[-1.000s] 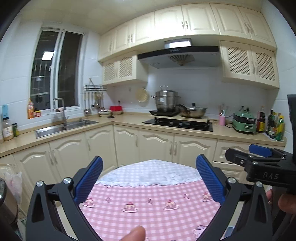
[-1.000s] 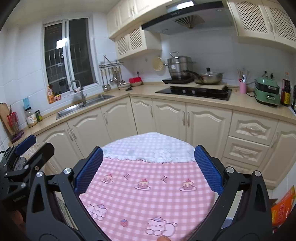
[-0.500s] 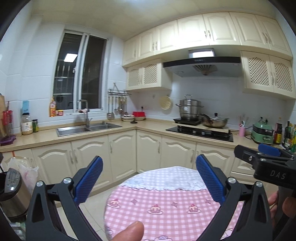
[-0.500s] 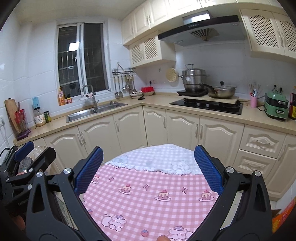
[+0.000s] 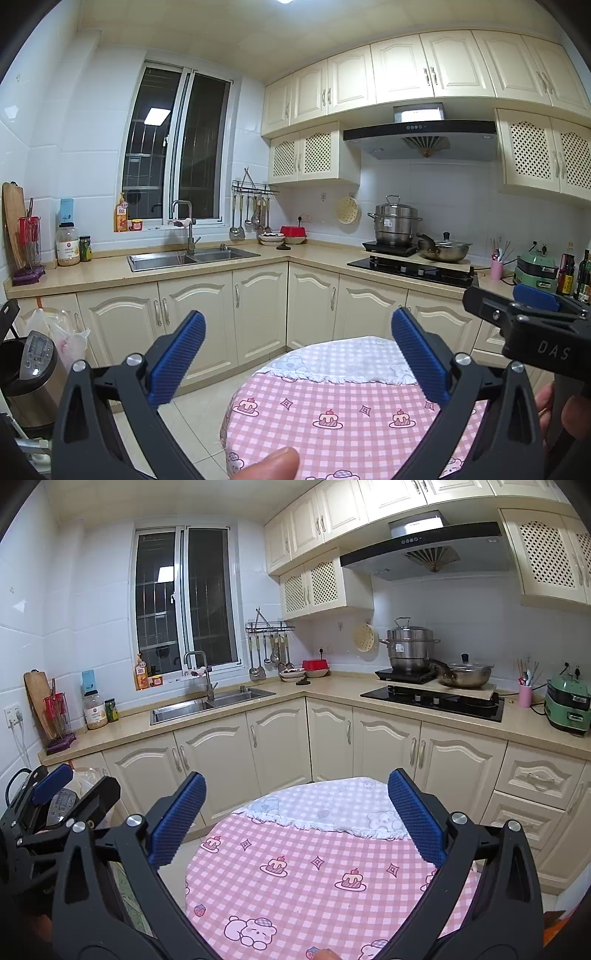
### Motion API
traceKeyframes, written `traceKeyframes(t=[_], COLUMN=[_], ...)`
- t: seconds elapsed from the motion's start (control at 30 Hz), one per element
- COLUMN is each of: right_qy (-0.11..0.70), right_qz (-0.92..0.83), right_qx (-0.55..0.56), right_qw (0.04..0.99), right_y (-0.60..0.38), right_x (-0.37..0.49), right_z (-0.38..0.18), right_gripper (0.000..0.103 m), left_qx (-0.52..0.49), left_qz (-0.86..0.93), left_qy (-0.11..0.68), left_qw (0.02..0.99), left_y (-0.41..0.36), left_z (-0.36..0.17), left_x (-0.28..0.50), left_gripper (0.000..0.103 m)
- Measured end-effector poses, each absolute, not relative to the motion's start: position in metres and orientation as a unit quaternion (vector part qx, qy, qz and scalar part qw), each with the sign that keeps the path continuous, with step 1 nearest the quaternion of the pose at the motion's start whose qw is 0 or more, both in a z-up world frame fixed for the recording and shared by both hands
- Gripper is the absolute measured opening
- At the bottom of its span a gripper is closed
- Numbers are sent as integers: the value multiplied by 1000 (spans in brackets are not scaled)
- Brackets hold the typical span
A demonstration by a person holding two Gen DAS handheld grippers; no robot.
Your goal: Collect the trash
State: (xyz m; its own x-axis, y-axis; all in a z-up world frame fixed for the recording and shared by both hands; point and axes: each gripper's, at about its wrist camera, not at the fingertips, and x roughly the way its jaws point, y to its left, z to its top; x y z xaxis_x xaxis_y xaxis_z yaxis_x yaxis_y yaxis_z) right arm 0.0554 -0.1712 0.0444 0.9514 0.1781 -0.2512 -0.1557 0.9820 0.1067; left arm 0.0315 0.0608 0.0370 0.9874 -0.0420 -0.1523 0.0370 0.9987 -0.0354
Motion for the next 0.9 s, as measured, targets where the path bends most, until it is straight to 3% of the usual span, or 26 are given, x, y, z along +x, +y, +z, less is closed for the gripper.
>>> traceKeyframes(t=[0.9], right_qy=[120], right_qz=[100], right_qx=[38], right_qw=[987], right_y=[-166], right_x=[56], right_z=[54], right_gripper=[97], left_qx=[-13], left_qz=[-21], left_qy=[61], left_qw=[998], left_y=[65], left_z=[42], left_x=[28], left_gripper=[99])
